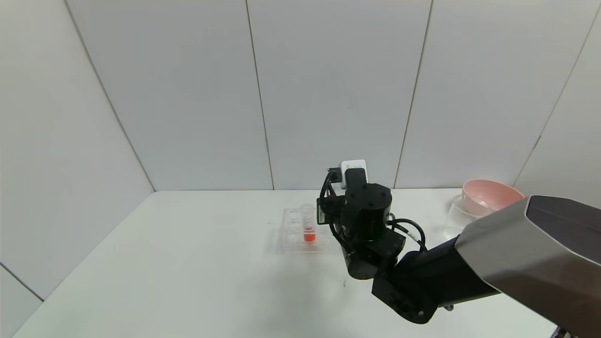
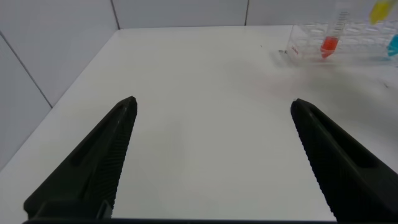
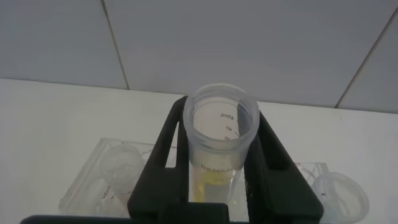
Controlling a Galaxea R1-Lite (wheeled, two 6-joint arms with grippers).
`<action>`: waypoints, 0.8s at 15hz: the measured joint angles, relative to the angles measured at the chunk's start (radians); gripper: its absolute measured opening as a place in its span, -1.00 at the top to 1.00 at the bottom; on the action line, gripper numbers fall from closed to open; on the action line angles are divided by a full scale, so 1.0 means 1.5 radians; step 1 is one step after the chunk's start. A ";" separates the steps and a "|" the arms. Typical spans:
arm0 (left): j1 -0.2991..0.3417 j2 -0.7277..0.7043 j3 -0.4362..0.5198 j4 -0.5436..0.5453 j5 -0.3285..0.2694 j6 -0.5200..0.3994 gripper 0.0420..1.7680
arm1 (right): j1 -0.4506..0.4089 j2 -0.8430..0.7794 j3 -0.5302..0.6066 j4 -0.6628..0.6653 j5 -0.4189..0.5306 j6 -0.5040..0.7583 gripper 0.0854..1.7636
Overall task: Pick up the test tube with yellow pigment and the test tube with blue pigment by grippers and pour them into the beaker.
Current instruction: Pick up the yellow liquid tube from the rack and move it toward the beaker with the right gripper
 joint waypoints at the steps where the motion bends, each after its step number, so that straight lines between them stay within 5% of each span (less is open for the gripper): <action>1: 0.000 0.000 0.000 0.000 0.000 0.000 -1.00 | 0.000 -0.003 0.000 0.000 0.000 0.000 0.43; 9: 0.000 0.000 0.000 0.000 0.000 0.000 -1.00 | -0.001 -0.017 0.011 0.000 0.004 -0.008 0.43; 12: 0.000 0.000 0.000 0.000 0.000 0.000 -1.00 | -0.005 -0.053 0.047 0.001 0.049 -0.009 0.43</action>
